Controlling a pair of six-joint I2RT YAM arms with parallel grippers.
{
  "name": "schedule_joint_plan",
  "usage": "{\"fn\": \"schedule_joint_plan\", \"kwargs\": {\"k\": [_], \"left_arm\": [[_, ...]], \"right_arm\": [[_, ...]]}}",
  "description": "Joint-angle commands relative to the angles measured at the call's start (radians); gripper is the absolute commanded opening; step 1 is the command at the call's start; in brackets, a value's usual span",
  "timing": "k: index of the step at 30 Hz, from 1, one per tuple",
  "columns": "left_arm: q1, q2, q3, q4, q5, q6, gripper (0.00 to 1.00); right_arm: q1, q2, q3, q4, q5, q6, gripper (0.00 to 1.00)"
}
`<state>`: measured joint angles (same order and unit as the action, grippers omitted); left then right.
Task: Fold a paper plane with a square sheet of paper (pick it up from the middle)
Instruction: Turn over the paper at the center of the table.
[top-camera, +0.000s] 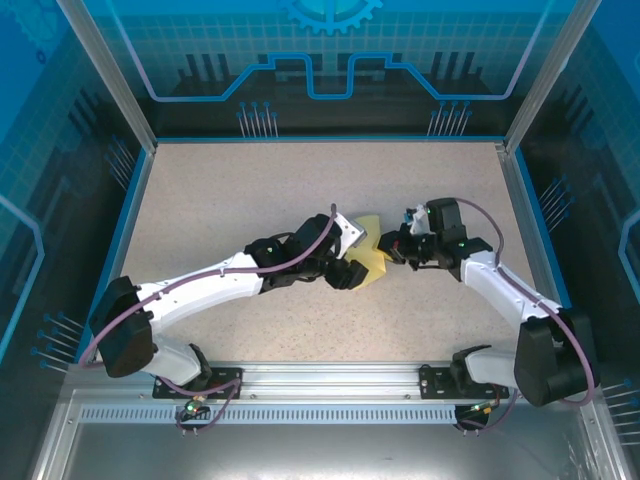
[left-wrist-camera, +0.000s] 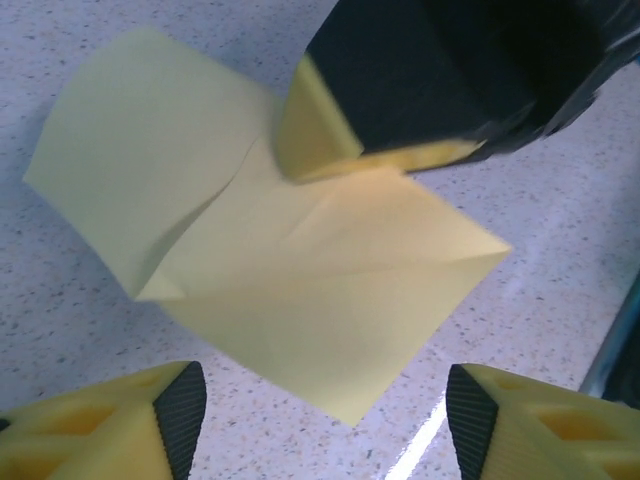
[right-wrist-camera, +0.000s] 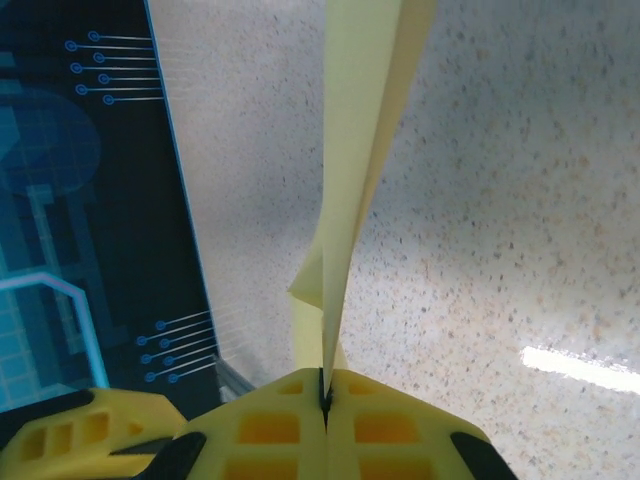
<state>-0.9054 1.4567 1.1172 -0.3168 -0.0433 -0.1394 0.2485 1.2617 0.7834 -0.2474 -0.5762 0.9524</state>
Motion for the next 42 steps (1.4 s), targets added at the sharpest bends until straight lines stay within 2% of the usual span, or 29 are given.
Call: {"fn": "schedule_joint_plan", "kwargs": {"k": [1, 3, 5, 10, 16, 19, 24, 29, 32, 42], "left_arm": [[0.027, -0.024, 0.012, -0.015, -0.027, 0.002, 0.69], [0.056, -0.025, 0.008, -0.012, 0.011, -0.023, 0.69], [0.097, -0.031, 0.003, -0.001, 0.063, -0.051, 0.7], [0.226, -0.063, -0.02, 0.035, 0.203, -0.121, 0.81], [0.369, -0.078, -0.034, 0.055, 0.373, -0.225, 0.88], [0.442, -0.1, -0.053, 0.051, 0.396, -0.264, 0.89], [0.531, -0.137, -0.073, 0.018, 0.405, -0.274, 0.9], [0.552, -0.144, -0.052, -0.035, 0.4, -0.246, 0.9], [0.568, -0.15, -0.054, -0.044, 0.401, -0.241, 0.9], [0.605, -0.166, -0.048, -0.091, 0.413, -0.207, 0.9]], "right_arm": [[-0.007, -0.012, 0.09, -0.216, 0.126, -0.169, 0.0], [-0.006, -0.014, 0.14, -0.279, 0.175, -0.229, 0.0], [0.021, -0.007, 0.186, -0.366, 0.282, -0.32, 0.0], [0.172, 0.06, 0.31, -0.586, 0.7, -0.49, 0.0], [0.354, 0.168, 0.374, -0.688, 1.079, -0.486, 0.0], [0.438, 0.243, 0.391, -0.725, 1.224, -0.456, 0.0], [0.563, 0.388, 0.442, -0.792, 1.391, -0.38, 0.0], [0.674, 0.56, 0.541, -0.865, 1.454, -0.318, 0.02], [0.723, 0.653, 0.597, -0.893, 1.449, -0.284, 0.02], [0.834, 0.779, 0.636, -0.765, 1.265, -0.305, 0.15]]}}
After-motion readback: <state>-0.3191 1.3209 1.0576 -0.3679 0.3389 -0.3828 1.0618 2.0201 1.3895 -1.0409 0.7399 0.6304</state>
